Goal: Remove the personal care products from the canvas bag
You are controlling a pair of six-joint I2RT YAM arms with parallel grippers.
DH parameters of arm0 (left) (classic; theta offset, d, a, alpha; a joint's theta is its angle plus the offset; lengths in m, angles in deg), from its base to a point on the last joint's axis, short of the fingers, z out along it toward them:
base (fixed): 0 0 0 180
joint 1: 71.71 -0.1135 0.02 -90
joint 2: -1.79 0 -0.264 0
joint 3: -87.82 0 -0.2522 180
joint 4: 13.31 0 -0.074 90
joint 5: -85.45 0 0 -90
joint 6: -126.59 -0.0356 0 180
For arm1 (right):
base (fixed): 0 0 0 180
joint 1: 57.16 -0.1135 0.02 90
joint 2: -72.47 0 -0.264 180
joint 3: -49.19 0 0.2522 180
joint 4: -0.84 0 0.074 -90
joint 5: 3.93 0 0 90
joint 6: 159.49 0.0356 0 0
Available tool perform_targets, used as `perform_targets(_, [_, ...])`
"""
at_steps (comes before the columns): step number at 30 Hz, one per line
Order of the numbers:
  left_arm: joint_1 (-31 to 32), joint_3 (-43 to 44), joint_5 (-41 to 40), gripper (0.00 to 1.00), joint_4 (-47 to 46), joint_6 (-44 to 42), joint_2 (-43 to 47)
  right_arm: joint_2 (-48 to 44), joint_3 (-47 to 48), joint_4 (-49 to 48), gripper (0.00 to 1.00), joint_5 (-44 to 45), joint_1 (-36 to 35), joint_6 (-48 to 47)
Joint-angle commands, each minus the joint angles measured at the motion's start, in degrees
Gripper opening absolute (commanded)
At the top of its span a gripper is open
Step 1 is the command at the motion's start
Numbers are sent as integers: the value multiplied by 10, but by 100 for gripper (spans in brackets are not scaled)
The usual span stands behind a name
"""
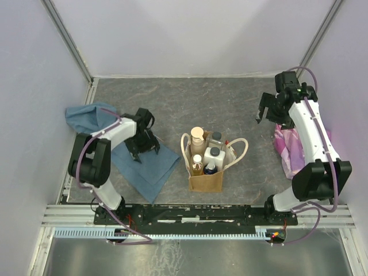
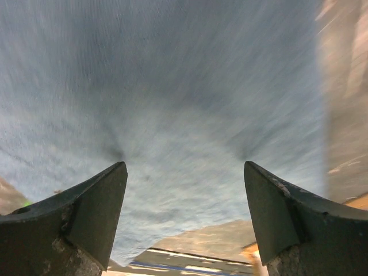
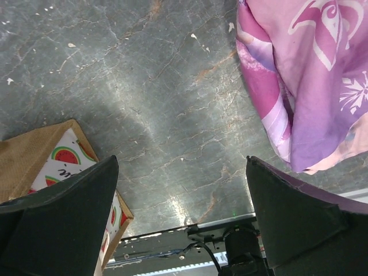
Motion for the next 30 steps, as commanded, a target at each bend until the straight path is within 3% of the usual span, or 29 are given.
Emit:
perform_targets(1, [-83,128,-19,89,-8,-29,-81,-40,4,-8,100,-19,-2,-5])
perform_targets(5, [-182,252,-6,87,10,-47,-202,-51,-6,3,100,-45,-2,-1])
perform_targets(8, [-223,353,2,80,64,-58,-275,-66,-14,15,100,-43,-2,-7])
perform_targets(12, [-203,372,-37,79,70,-66,-225,-80,-23,16,100,-24,-2,-14])
perform_targets(16, [-167,315,-46,80,70,-76,-143,-74,-25,8,100,-42,-2,-6])
perform_targets(20, [-123,204,-39,81,52,-73,-63,-67,-28,-1,100,-61,-5,1])
perform_targets(25, [-50,72,-6,87,20,-43,5,-62,-29,-2,100,-59,-7,1])
perform_targets(27, [-31,17,14,96,-8,-24,20,-63,-31,-1,100,-59,-7,3])
perform_targets(30, [-16,-40,31,100,-40,-9,33,-67,-33,-2,100,-81,-8,-1])
